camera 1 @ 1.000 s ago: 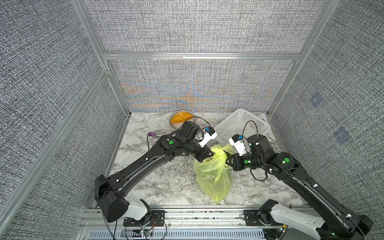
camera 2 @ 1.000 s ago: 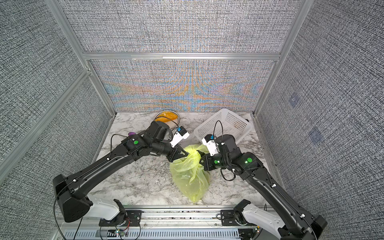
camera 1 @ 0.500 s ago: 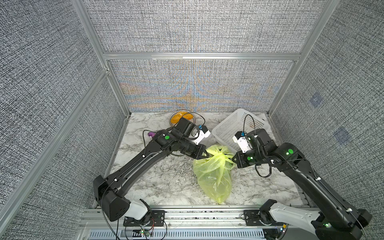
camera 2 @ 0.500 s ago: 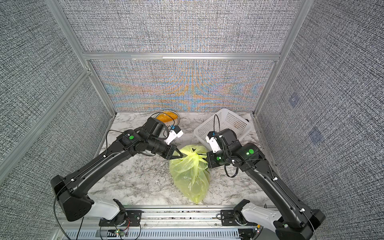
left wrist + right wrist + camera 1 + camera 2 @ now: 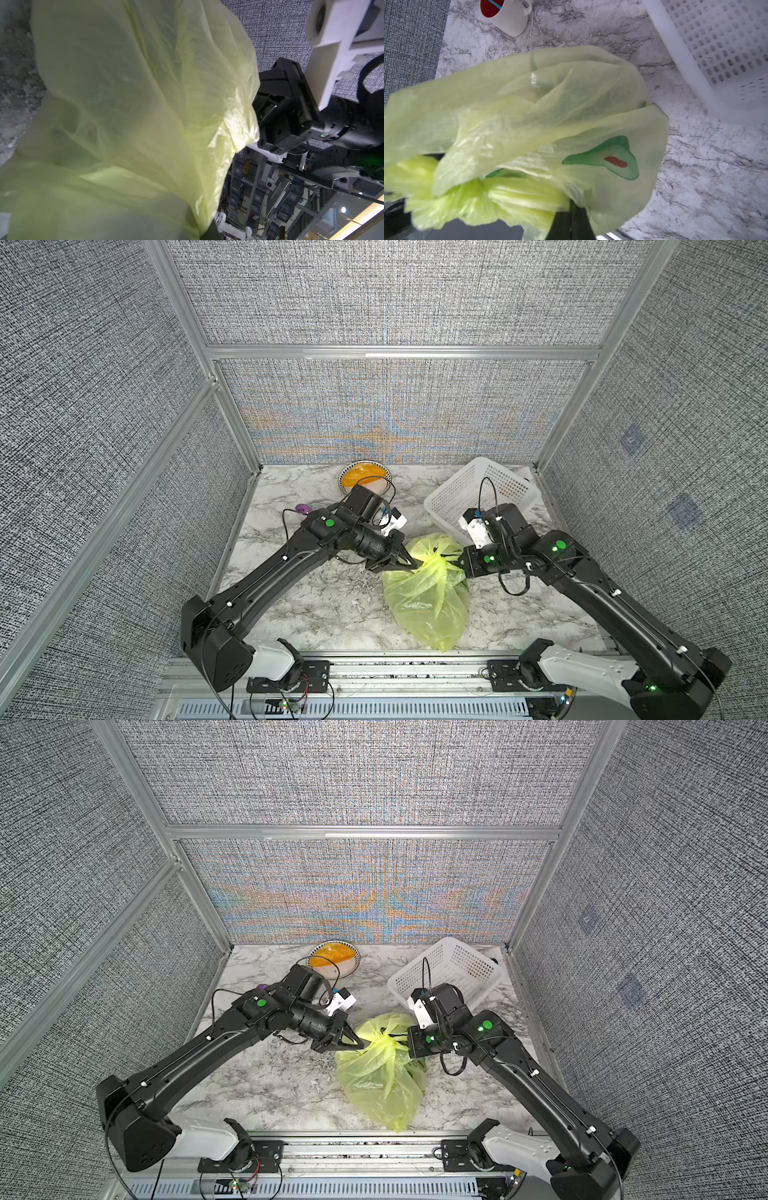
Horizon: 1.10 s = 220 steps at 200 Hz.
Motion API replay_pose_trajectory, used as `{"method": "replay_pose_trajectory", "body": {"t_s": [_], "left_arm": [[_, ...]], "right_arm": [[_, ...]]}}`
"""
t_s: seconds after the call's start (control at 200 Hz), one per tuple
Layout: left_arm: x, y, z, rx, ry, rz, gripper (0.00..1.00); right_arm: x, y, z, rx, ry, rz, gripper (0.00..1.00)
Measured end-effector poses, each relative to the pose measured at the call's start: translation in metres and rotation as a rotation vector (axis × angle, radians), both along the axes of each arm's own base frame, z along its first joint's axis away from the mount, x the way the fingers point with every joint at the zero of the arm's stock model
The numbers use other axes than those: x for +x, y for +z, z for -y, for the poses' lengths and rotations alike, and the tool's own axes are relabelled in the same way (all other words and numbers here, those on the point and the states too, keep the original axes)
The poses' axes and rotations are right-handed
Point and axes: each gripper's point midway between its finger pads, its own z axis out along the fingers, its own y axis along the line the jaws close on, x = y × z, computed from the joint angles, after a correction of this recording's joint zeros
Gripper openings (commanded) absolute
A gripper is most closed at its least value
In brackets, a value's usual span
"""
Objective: Place the pineapple into a plastic bag & tie a knot
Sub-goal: Tie the plastic bag at the center of the board.
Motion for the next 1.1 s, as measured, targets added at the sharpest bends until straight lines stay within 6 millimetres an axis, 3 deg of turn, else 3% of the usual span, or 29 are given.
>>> {"method": "replay_pose_trajectory", "body": {"t_s": [0.18,0.4,0.531,0.671,0.741,0.876,1.101], "left_arm": [[-0.018,0.004,-0.023,0.02,0.064,-0.061,0.0],[-0.016,0.004,-0.047,0.053,0.174,-0.116,0.0],[0.0,0.021,-0.06,0.067,0.227,-0.089,0.0],[0.038,0.059,-0.074,0.148,0.271,0.136,0.0],[0.049,0.067,-0.084,0.213,0.283,0.237,0.0],[0.059,0.055,-0.106,0.349,0.314,0.32,0.0],[0.068,0.011,-0.119,0.471,0.321,0.33,0.0]], "right_arm": [[0.009,0.019,0.018,-0.032,-0.094,0.075,0.0],[0.007,0.007,0.046,-0.131,-0.2,0.07,0.0],[0.007,0.004,0.051,-0.142,-0.236,0.063,0.0],[0.014,0.022,0.057,-0.103,-0.302,0.117,0.0],[0.019,0.029,0.065,-0.092,-0.344,0.146,0.0],[0.018,0.022,0.085,-0.093,-0.436,0.141,0.0],[0.002,-0.012,0.086,-0.058,-0.453,0.056,0.0]]}}
